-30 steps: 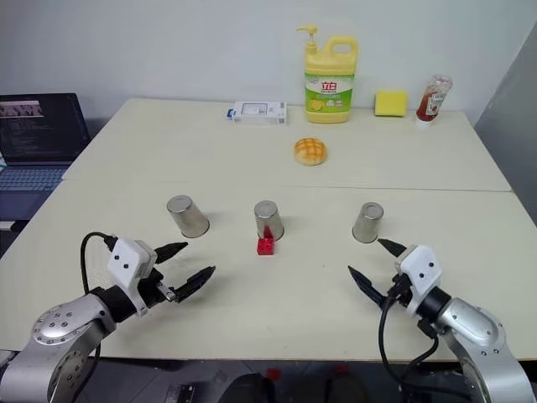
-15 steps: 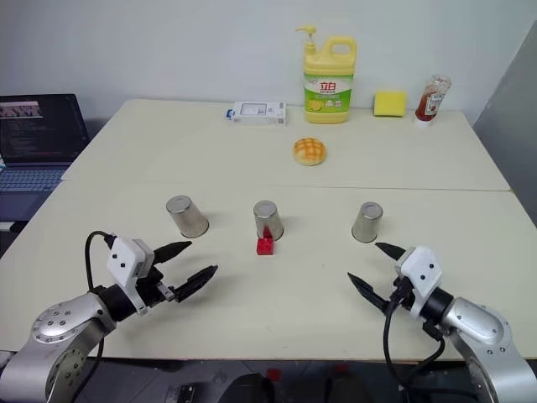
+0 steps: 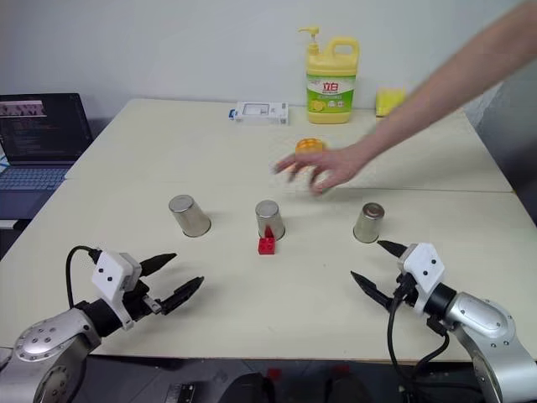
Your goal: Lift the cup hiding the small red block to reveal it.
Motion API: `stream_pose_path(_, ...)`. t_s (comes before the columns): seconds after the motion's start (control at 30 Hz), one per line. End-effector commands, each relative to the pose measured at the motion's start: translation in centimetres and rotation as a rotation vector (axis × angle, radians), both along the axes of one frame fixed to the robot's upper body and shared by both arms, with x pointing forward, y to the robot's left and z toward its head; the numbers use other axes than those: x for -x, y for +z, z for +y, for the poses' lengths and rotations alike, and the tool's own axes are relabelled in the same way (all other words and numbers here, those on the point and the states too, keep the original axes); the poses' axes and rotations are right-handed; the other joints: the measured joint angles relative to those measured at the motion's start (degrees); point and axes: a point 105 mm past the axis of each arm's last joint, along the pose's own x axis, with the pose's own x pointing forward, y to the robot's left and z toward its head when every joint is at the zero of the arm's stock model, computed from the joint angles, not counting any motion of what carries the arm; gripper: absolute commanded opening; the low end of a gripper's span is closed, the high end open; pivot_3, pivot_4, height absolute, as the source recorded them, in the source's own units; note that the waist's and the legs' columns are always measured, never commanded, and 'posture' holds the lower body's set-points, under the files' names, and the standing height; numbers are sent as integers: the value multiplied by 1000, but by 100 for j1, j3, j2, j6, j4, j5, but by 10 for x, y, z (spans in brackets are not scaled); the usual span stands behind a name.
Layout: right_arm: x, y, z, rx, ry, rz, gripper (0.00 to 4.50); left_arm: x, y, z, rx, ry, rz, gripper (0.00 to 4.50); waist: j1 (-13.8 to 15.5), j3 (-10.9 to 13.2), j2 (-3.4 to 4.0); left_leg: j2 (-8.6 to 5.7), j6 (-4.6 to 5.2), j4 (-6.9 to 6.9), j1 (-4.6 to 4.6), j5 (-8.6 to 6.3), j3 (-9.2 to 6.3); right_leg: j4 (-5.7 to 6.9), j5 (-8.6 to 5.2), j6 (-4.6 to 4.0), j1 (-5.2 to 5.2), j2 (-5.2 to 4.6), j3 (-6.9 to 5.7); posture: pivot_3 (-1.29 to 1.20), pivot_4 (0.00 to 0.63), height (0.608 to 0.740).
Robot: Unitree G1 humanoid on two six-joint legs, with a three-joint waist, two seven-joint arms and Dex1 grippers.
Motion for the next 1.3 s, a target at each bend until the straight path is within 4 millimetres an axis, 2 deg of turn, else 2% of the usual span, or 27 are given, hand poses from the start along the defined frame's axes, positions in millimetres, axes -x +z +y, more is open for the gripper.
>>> stream_pose_path(0.03,3,9,5,-14,46,-32,4485,-1,11,1,-24,-6,-48,4475,0,0,0,0,0,0,-1,0,0,-1,0,0,0,0,0,0,150,740)
stream_pose_path(0.23,7,4,10,-12,67,-15,4485,-3,10,0,-27,-13,-51,4475,0,0,0,0,0,0,0,0,0,-1,0,0,0,0,0,0,150,740)
stream_pose_path(0.97,5,-1,9,-1,54,-34,4485,-11,10,-8,-25,-54,-59,4475,1,0,0,0,0,0,0,1,0,0,0,0,0,0,0,0,150,740)
stream_pose_path(1.3,-3,-1,7,-10,12,-43,4485,-12,9,-23,6,-87,-67,4475,1,0,0,0,0,0,0,1,0,0,0,0,0,0,-1,0,150,740)
